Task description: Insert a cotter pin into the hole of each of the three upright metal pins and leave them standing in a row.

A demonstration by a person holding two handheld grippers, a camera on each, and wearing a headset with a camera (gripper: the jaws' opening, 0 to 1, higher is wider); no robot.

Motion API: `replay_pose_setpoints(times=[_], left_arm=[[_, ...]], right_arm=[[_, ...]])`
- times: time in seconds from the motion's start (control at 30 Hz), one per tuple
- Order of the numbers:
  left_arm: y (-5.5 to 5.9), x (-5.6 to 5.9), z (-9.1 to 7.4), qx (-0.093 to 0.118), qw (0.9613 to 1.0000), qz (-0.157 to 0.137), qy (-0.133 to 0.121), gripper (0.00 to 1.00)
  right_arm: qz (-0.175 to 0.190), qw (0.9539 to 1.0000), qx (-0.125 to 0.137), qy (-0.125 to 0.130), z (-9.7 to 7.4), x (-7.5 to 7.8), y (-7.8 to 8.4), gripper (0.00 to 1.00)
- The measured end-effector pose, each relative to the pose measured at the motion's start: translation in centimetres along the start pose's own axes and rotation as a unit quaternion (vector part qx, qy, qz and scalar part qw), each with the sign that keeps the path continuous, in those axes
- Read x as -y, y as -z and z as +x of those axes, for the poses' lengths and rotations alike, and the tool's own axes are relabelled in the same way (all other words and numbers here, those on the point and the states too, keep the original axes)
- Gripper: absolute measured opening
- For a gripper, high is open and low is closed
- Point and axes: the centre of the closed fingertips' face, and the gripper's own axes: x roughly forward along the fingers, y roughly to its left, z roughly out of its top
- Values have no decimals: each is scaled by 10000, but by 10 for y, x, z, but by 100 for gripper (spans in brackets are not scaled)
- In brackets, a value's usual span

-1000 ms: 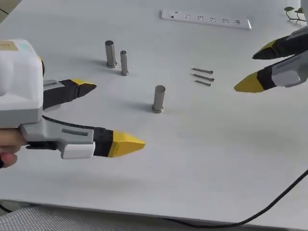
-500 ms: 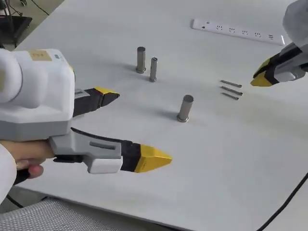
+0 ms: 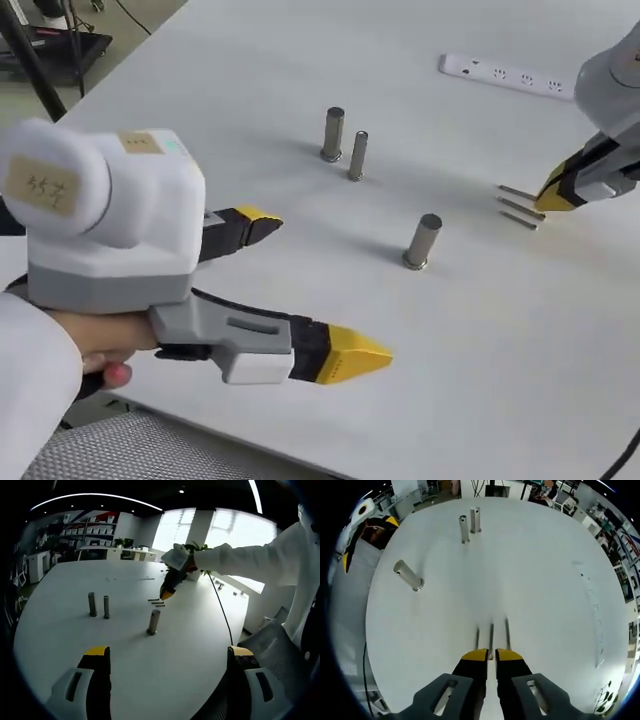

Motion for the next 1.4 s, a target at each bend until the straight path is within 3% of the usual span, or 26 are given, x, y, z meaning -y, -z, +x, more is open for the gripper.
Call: replay_pose_setpoints(times=[0.4,0.77,0.97,1.13,1.4], left_arm=[[0,-5,0,81,9999,-115,-87,96],[4,-1,2,26,9999,-130,-68,95],[3,-4,2,37,9998,-126,-152,96],[4,-5,1,1,9998,-123,-169,93],[-1,-11,0,77,9995,-174,-255,84]], right_arm=[[-87,9997,-199,-127,13,0,9,0],[-197,9995,-199,-123,12,4,7,0],[-55,9997,-224,-83,13,7,7,0],[17,9996,-260,-142,14,8,10,0],[-229,9997,-119,-35,5,8,6,0]])
